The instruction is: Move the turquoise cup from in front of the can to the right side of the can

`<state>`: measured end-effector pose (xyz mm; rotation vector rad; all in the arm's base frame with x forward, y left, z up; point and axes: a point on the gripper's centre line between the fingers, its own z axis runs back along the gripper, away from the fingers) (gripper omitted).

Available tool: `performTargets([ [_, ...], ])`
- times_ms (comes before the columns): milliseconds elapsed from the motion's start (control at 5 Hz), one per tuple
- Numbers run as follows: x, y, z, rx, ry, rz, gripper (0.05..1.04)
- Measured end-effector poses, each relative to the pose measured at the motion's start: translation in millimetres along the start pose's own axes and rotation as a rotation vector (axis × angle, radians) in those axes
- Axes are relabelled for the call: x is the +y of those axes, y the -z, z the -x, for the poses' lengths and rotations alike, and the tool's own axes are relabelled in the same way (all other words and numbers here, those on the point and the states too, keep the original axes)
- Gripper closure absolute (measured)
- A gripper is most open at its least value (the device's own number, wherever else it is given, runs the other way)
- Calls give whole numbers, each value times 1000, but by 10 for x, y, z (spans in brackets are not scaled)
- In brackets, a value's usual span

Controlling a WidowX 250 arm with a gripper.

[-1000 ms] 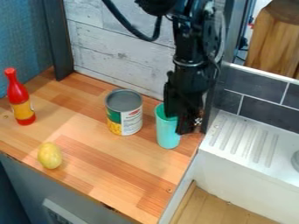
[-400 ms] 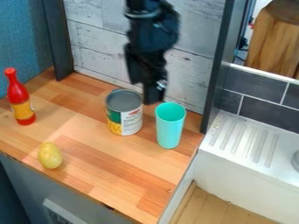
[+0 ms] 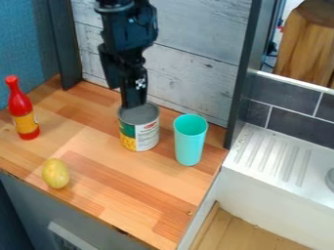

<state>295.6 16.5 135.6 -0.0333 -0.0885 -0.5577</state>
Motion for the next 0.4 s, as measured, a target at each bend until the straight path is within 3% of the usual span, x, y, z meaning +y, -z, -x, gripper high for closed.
performTargets([
  [200, 45, 198, 63, 93, -45, 12, 82],
  [400, 40, 249, 30, 143, -62, 75, 82],
])
